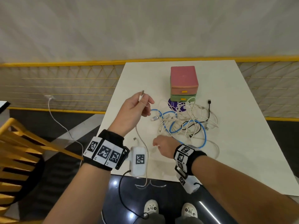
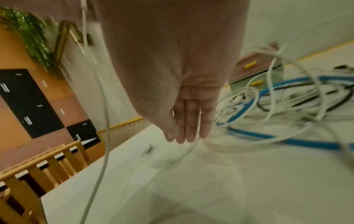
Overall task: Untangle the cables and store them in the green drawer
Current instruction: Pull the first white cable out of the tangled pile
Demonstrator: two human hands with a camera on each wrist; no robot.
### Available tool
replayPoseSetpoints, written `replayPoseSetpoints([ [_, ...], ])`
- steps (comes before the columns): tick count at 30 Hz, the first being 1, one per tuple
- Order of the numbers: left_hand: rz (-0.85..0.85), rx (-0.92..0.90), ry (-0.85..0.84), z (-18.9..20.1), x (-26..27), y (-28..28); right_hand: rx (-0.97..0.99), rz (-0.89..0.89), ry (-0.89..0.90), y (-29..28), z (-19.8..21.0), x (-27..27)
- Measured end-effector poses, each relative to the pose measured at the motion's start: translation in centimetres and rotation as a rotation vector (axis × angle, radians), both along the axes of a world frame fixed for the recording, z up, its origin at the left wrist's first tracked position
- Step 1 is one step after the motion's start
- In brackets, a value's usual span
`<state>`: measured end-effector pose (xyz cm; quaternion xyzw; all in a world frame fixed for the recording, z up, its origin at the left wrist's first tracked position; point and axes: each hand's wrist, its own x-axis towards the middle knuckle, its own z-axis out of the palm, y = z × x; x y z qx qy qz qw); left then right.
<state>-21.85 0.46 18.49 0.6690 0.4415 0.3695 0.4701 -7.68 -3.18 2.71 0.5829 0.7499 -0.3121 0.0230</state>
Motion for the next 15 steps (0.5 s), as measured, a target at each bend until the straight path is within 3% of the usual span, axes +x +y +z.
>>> replayPoseSetpoints([
  [4, 0.021, -0.062, -0.014, -0.3, -0.2, -0.3, 0.029, 0.109, -0.085, 1.1, -1.8, -3.4],
  [9, 0.106, -0.154, -0.037, -1.2, 0.2, -0.1, 0.104, 0.051, -0.14, 1.7, -2.8, -3.8],
  [11, 0.176, -0.188, -0.043, -2.1, 0.2, 0.3, 0.129, -0.064, -0.003, 2.3, -2.4, -3.2],
  [15, 0.411, -0.234, -0.021, -4.8, 0.1, 1.6, 0.339, -0.339, 0.493, 3.0, 0.4, -1.8],
])
